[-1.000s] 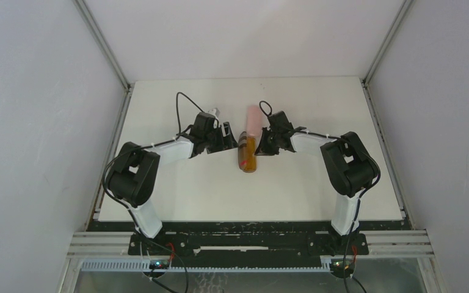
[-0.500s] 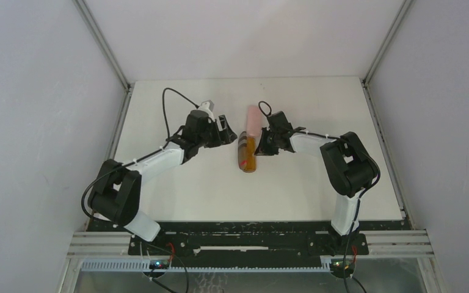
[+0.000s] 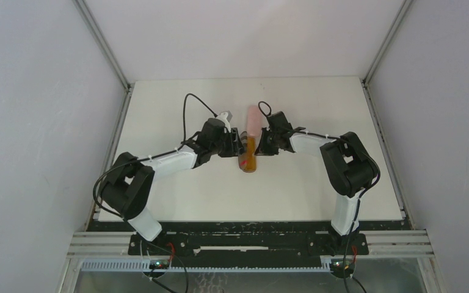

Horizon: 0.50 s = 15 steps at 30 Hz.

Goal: Organize the sunglasses
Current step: Close the sunglasses case at the center of the board.

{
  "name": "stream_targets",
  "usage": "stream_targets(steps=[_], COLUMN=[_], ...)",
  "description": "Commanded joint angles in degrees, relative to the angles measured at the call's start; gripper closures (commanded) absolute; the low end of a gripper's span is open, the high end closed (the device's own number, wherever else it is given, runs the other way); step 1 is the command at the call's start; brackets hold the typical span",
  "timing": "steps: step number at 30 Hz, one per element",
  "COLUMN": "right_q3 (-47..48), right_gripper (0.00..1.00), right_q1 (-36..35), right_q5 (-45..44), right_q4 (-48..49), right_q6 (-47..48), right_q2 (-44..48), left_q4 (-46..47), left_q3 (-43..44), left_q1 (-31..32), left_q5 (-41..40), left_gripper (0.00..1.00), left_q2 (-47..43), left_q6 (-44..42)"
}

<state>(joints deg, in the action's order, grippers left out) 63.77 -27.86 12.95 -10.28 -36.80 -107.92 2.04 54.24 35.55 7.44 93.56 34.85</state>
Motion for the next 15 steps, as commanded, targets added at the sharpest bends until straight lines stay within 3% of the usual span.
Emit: stream_targets(steps=[1,15], right_q3=[0.0,0.0], right_gripper=[0.99,0.99], right_q1=[-0.1,-0.1], right_q5=[-0.8,-0.6], right_q4=[0.5,0.1], right_q6=[0.9,1.3], right_q2=[1.6,2.1], left_q4=[0.9,1.1], left_q3=[2.5,4.7], left_q1=[-0.3,-1.2], left_q5=[-0.9,-1.3], left_gripper=[0.50,0.59], left_q2=[1.0,2.5], left_q6=[-1.3,-1.0])
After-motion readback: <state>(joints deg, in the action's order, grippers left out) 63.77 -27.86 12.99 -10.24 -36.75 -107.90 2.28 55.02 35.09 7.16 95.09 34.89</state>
